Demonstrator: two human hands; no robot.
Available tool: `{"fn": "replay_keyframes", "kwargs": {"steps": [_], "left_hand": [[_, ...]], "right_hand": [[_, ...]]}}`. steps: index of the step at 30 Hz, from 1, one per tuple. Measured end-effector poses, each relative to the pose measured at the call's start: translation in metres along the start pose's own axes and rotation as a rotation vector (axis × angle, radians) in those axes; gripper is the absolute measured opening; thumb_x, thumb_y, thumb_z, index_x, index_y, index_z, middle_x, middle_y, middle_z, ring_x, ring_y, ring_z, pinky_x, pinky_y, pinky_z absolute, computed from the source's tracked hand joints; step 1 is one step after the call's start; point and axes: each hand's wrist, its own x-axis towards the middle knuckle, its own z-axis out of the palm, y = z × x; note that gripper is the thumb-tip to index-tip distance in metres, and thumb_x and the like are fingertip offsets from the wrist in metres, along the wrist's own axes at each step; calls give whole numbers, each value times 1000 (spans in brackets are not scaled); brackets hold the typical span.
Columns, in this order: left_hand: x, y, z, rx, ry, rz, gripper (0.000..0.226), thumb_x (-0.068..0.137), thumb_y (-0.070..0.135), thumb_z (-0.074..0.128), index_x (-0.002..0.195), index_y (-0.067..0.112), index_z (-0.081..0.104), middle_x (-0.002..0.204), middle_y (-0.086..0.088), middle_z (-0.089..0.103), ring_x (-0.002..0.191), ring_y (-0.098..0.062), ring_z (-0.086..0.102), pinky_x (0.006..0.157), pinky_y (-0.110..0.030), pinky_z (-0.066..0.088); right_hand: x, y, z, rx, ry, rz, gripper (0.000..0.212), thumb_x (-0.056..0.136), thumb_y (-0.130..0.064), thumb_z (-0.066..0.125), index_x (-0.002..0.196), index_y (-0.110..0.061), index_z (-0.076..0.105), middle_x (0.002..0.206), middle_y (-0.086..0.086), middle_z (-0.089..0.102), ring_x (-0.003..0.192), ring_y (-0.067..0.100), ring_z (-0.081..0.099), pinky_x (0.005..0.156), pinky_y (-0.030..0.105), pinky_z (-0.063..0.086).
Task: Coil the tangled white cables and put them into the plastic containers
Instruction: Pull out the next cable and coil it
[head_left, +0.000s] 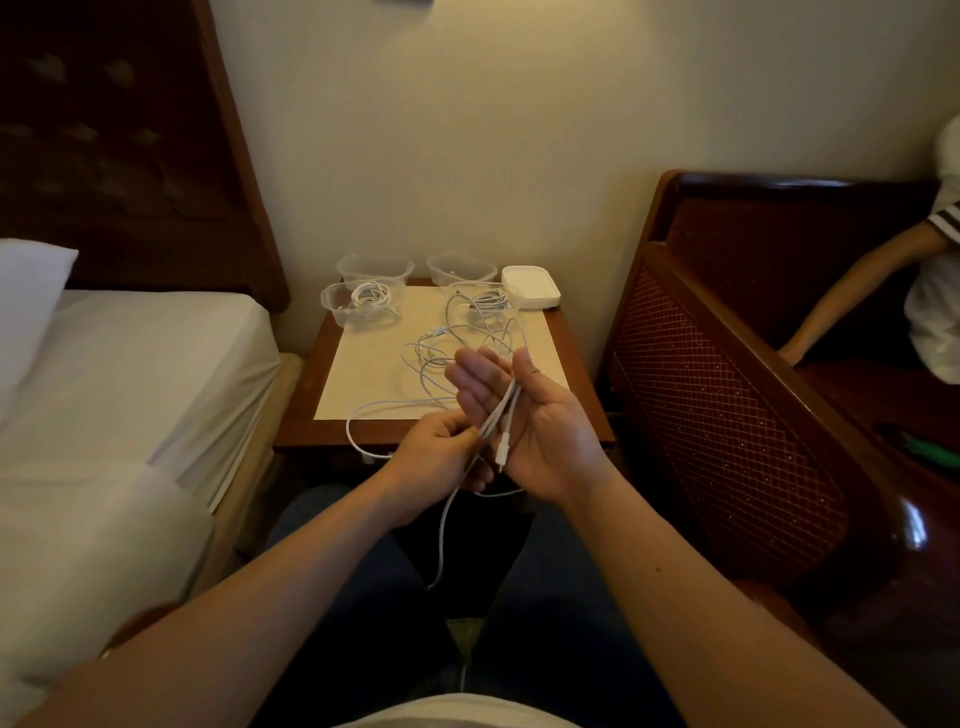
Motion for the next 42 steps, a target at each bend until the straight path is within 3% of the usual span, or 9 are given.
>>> {"fn": "replay_keyframes", "kwargs": {"steps": [7, 12, 16, 20, 25, 29, 36, 40, 42], "left_hand": [[-2, 1, -15, 295, -253, -71, 15, 103, 21, 58, 107, 16, 72, 80, -2, 71, 67, -16, 64, 64, -30, 53], [14, 12, -47, 920, -82, 273, 11, 92, 38, 69, 97, 31, 76, 82, 14, 71, 78, -3, 63, 76, -32, 52], [18, 28, -56, 977, -54, 491, 16, 89, 42, 73, 96, 29, 76, 88, 15, 70, 82, 1, 60, 74, -27, 49], [22, 23, -49, 590, 15, 465, 11, 88, 31, 75, 93, 22, 77, 87, 5, 74, 85, -9, 66, 78, -28, 51], [16, 13, -16, -41, 110, 243, 16, 97, 15, 64, 84, 11, 73, 76, -5, 72, 75, -13, 65, 73, -29, 54], [15, 2, -1, -264, 66, 75, 21, 101, 17, 60, 87, 15, 75, 75, -11, 65, 62, -21, 58, 59, -30, 49], [2, 2, -1, 276, -197, -4, 13, 102, 21, 59, 105, 17, 70, 77, -1, 70, 59, -17, 62, 56, -28, 53], [5, 18, -9, 518, -238, 29, 12, 100, 20, 60, 99, 16, 71, 80, -3, 74, 64, -18, 71, 64, -35, 62], [7, 27, -14, 635, -269, 47, 11, 97, 23, 63, 98, 16, 73, 79, -4, 74, 66, -19, 72, 69, -39, 62]], "right_hand": [[12, 0, -23, -696, 168, -253, 25, 108, -26, 42, 123, -12, 57, 123, 3, 71, 118, 17, 67, 106, 35, 49], [7, -10, -49, -1584, 263, -154, 33, 108, -34, 44, 101, -10, 66, 96, -6, 70, 88, 1, 63, 82, 32, 49], [-1, -4, -41, -1244, 118, 262, 56, 111, -42, 30, 91, -1, 63, 60, 10, 67, 49, 20, 60, 51, 27, 45], [-5, -7, -33, -538, -66, 448, 59, 108, -51, 24, 88, -6, 56, 44, -1, 43, 31, 11, 37, 37, 21, 29], [-2, -5, -25, 36, -383, 375, 46, 108, -47, 26, 95, -10, 50, 47, -6, 49, 37, 9, 48, 46, 23, 36], [-5, -8, -16, 138, -303, 206, 39, 108, -42, 30, 96, -13, 53, 59, -4, 56, 52, 11, 55, 58, 24, 46], [8, -14, -18, -520, 216, -200, 39, 111, -32, 31, 117, -1, 55, 109, 15, 76, 102, 27, 74, 87, 33, 60], [11, -6, -33, -965, 342, -166, 34, 111, -24, 35, 125, -3, 57, 111, 6, 74, 106, 18, 71, 100, 41, 55], [10, -3, -34, -1338, 365, -173, 29, 110, -30, 37, 112, -13, 61, 98, -5, 70, 93, 10, 68, 84, 35, 56]]}}
